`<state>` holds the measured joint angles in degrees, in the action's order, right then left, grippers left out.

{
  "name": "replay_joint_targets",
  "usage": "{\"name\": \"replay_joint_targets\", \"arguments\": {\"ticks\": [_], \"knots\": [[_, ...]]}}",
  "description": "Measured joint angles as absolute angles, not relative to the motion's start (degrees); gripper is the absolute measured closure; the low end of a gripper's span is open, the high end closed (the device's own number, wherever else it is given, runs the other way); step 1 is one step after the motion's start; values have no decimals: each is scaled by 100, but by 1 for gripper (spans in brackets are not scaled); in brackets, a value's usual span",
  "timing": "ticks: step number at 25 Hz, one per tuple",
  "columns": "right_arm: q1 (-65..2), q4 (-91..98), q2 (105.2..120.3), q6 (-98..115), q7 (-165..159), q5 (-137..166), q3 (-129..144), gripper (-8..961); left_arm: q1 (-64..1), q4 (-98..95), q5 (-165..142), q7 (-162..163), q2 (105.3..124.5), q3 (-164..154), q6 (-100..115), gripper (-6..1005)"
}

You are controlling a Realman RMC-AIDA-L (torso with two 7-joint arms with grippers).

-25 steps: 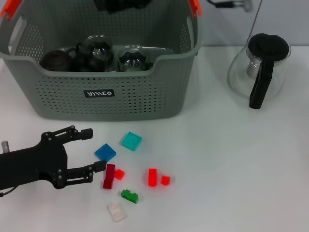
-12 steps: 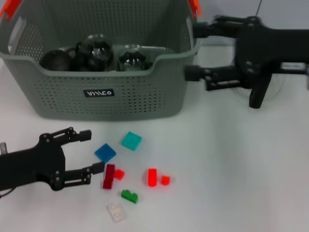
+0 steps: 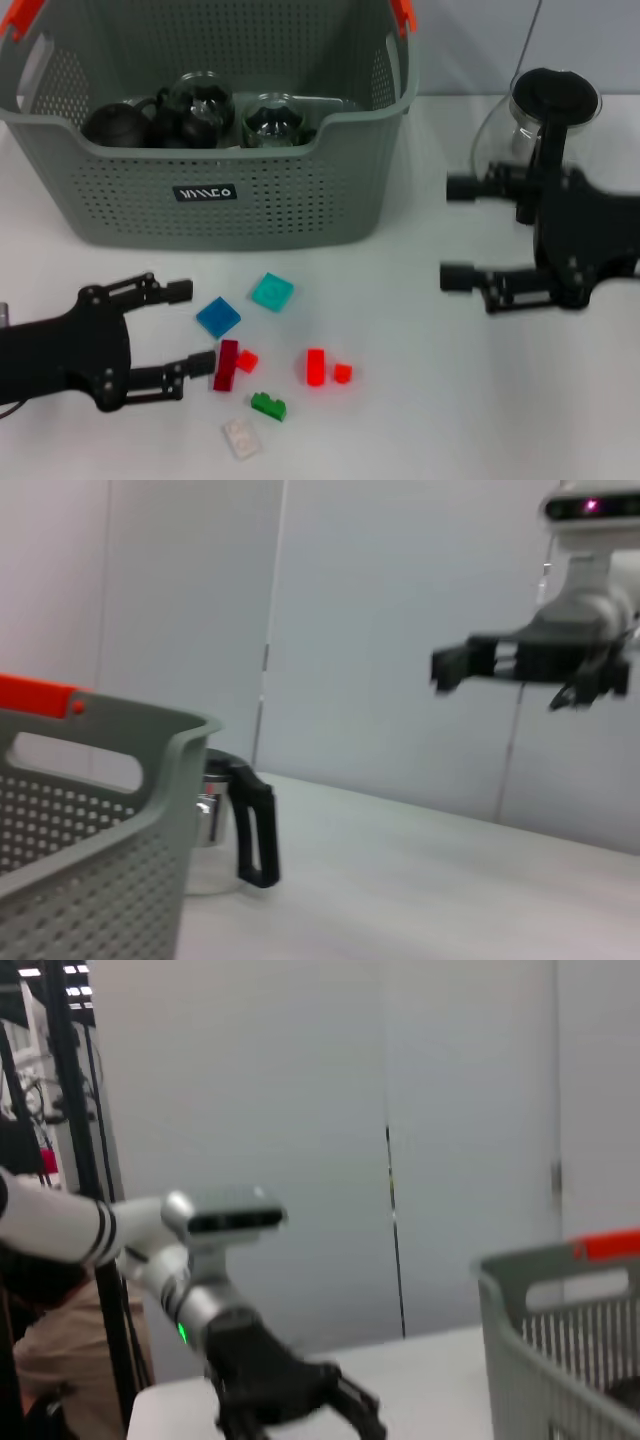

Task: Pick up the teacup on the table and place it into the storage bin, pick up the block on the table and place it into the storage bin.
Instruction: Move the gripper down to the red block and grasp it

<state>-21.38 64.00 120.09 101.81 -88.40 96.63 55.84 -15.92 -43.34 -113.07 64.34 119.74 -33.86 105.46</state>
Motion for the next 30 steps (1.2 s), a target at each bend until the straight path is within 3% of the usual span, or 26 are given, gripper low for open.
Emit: {"name": "replay_joint_targets", "arguments": {"ticks": [8, 16, 30], "knots": [[-2332, 6067, 12024, 10091, -8781, 10710, 5777, 22, -1601, -4344, -11490, 6394, 11909, -3342, 10753, 170], [-3070, 5649, 12025, 9874, -9238, 11853, 6089, 24, -1645, -4342, -11746, 6397, 11900, -3364, 10636, 170], [-3949, 4963, 12079, 7766, -9396, 11891, 8182, 28, -1645, -4299, -11801, 6407, 11976, -3331, 10478, 169]]}}
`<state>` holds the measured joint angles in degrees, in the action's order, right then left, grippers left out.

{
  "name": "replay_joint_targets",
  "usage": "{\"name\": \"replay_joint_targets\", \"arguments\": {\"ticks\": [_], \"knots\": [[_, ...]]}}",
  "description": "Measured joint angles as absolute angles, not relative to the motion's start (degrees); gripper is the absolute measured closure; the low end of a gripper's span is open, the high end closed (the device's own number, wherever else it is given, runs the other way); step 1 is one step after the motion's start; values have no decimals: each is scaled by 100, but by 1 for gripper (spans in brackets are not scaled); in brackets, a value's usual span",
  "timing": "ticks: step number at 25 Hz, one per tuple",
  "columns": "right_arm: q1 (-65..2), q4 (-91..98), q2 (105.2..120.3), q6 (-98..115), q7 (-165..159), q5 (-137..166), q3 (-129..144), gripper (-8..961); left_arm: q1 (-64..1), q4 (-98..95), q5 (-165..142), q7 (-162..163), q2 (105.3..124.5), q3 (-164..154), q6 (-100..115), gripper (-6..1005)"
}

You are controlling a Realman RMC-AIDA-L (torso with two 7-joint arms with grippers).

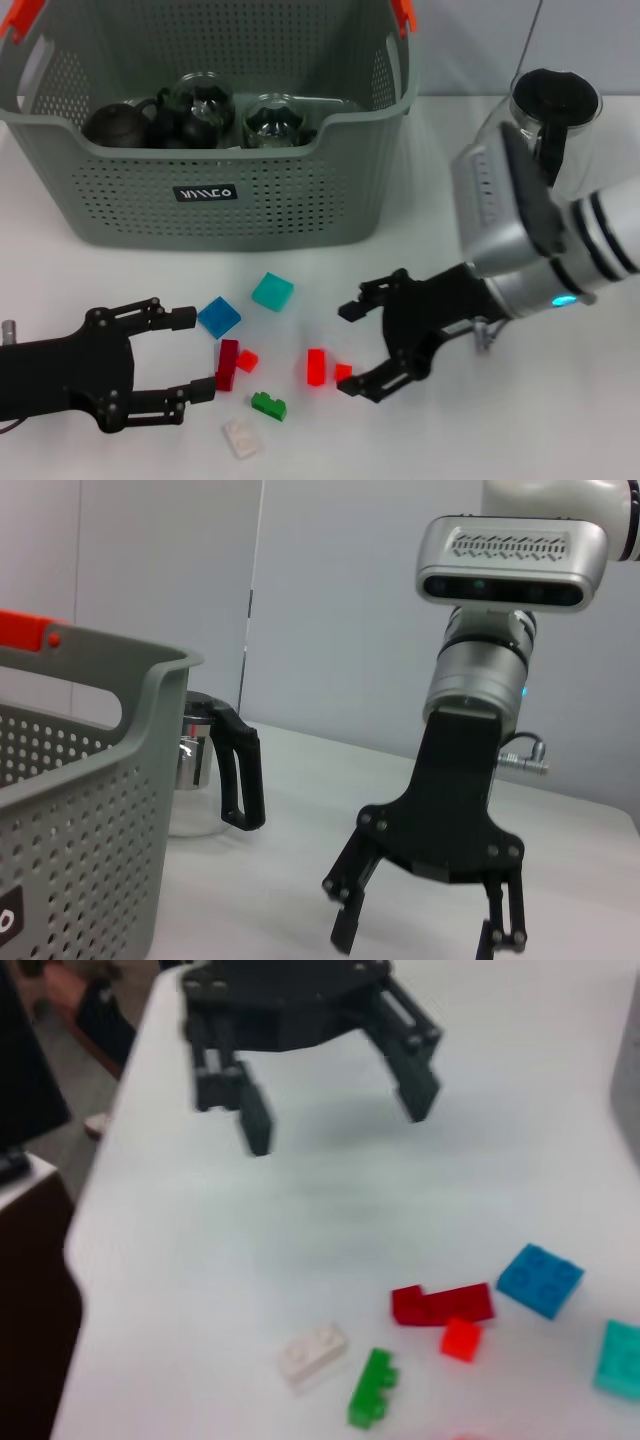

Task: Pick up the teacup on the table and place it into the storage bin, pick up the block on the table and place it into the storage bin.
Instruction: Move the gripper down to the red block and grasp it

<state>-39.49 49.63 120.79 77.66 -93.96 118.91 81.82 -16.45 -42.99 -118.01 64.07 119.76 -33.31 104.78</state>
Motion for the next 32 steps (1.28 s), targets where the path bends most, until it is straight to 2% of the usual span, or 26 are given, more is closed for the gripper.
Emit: {"name": "replay_joint_targets", "arguments": {"ticks": [9, 20, 32], "knots": [[-4446, 4175, 12082, 6961, -9759, 11626, 8798, 57, -1652, -4298, -11768, 6411, 11997, -3324, 10457, 169], [-4490, 4090, 12103, 5858, -10355, 11183, 10004, 119, -1662, -4297, -11760, 6413, 12016, -3322, 10449, 170], [-4501, 4078, 12110, 5558, -10721, 11153, 10511, 187, -1655, -4288, -11759, 6416, 12015, -3322, 10450, 169]]}}
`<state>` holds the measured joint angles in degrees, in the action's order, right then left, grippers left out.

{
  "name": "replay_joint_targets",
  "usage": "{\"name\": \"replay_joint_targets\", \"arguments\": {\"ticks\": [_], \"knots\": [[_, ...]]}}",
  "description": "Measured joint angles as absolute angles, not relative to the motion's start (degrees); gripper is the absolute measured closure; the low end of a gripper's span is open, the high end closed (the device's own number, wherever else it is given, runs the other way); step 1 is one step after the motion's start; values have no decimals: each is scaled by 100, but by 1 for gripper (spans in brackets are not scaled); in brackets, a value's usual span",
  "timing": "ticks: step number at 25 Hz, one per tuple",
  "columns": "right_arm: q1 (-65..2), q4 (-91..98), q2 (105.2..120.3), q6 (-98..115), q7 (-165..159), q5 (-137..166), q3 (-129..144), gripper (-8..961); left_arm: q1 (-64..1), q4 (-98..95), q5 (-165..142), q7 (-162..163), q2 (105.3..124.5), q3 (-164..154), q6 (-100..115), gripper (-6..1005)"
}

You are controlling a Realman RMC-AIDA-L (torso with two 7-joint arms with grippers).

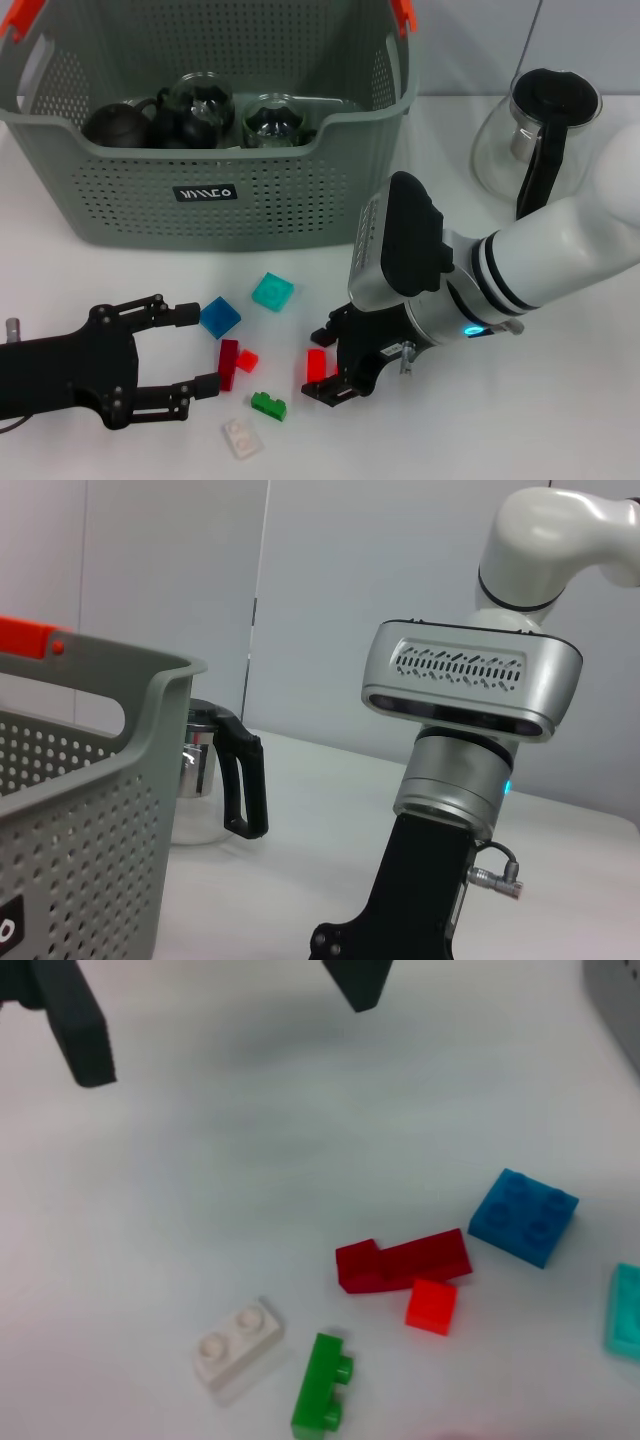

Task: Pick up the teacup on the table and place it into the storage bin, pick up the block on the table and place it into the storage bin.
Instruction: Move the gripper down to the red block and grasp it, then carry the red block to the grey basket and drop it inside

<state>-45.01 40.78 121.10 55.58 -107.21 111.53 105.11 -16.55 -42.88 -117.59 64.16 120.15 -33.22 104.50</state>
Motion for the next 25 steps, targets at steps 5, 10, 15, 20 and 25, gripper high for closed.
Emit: {"name": "replay_joint_targets", "arguments": {"ticks": [5, 10, 15, 20, 25], "knots": [[-4514, 4078, 12121, 5535, -10824, 11147, 10591, 235, -1661, -4289, -11758, 6402, 12015, -3322, 10450, 170], [-4524, 4097, 12120, 5527, -10924, 11144, 10639, 296, -1661, -4289, -11758, 6395, 12015, -3322, 10450, 170], [-4525, 4142, 12107, 5564, -11025, 11144, 10655, 357, -1658, -4289, -11758, 6394, 12015, -3322, 10450, 170], [-4487, 4246, 12074, 5578, -11032, 11144, 10621, 415, -1659, -4289, -11759, 6398, 12015, -3323, 10451, 170], [-4359, 4655, 11987, 5953, -11117, 11265, 10128, 449, -1664, -4303, -11761, 6412, 12014, -3322, 10452, 170]]}}
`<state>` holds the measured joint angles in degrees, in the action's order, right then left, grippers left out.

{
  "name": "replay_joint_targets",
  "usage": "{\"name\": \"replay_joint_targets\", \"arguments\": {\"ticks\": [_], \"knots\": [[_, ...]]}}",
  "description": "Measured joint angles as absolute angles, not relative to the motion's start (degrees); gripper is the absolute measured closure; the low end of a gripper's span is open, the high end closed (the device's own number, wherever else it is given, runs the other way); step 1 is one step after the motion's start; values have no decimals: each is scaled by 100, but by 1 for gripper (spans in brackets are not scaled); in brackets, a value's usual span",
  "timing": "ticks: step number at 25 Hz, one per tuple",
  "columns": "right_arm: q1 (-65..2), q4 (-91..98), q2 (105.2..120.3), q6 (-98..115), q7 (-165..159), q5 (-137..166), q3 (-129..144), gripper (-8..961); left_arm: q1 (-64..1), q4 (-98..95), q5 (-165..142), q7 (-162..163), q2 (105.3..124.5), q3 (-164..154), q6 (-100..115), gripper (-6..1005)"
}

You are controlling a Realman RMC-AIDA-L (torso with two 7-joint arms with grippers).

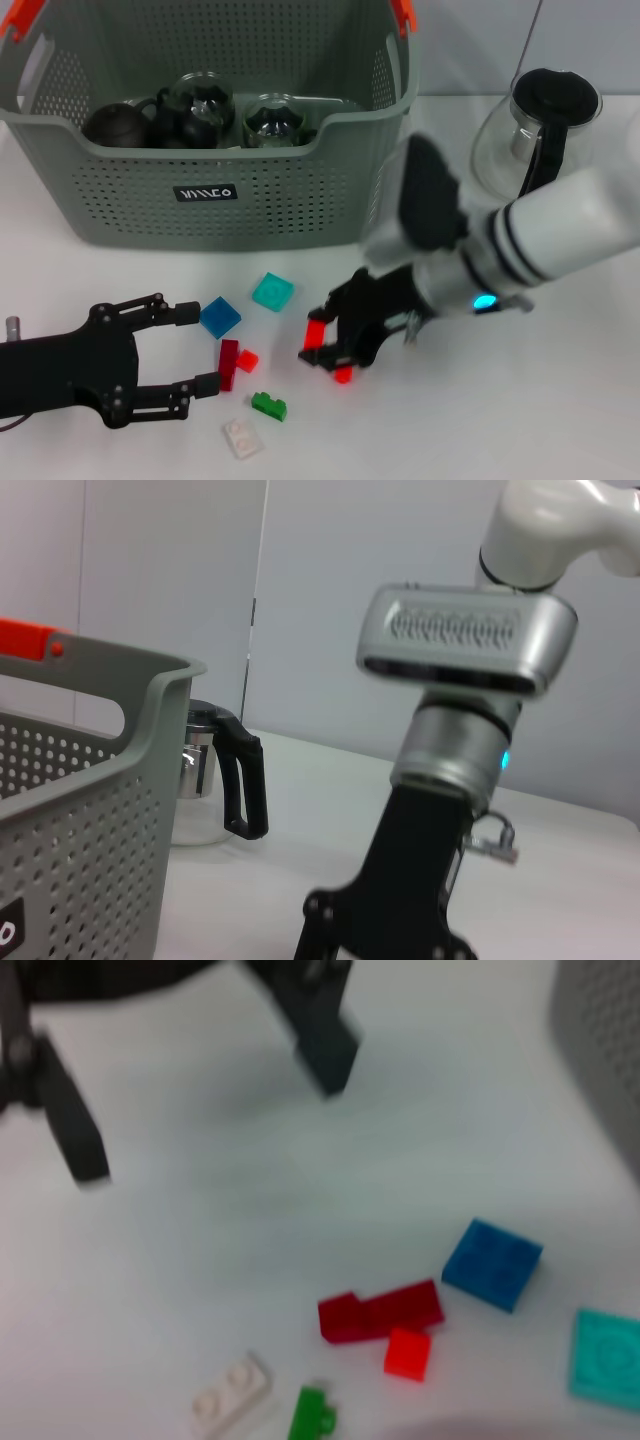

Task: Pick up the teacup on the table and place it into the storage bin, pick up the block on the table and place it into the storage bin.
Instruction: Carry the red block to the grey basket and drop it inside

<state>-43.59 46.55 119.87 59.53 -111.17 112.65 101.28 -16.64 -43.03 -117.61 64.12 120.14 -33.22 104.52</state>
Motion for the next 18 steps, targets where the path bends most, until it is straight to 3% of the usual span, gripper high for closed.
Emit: {"name": "replay_joint_targets", "arguments": {"ticks": [5, 10, 18], "knots": [[-4332, 5287, 11884, 7557, -11445, 11506, 8429, 448, -1662, -4313, -11760, 6414, 12014, -3317, 10460, 170], [-4463, 6418, 11883, 9189, -12032, 11443, 6943, 447, -1667, -4292, -11749, 6399, 12015, -3304, 10457, 170], [-5792, 7068, 11831, 8992, -13272, 11803, 5686, 446, -1819, -4291, -11742, 6399, 12015, -3297, 10451, 169]]}}
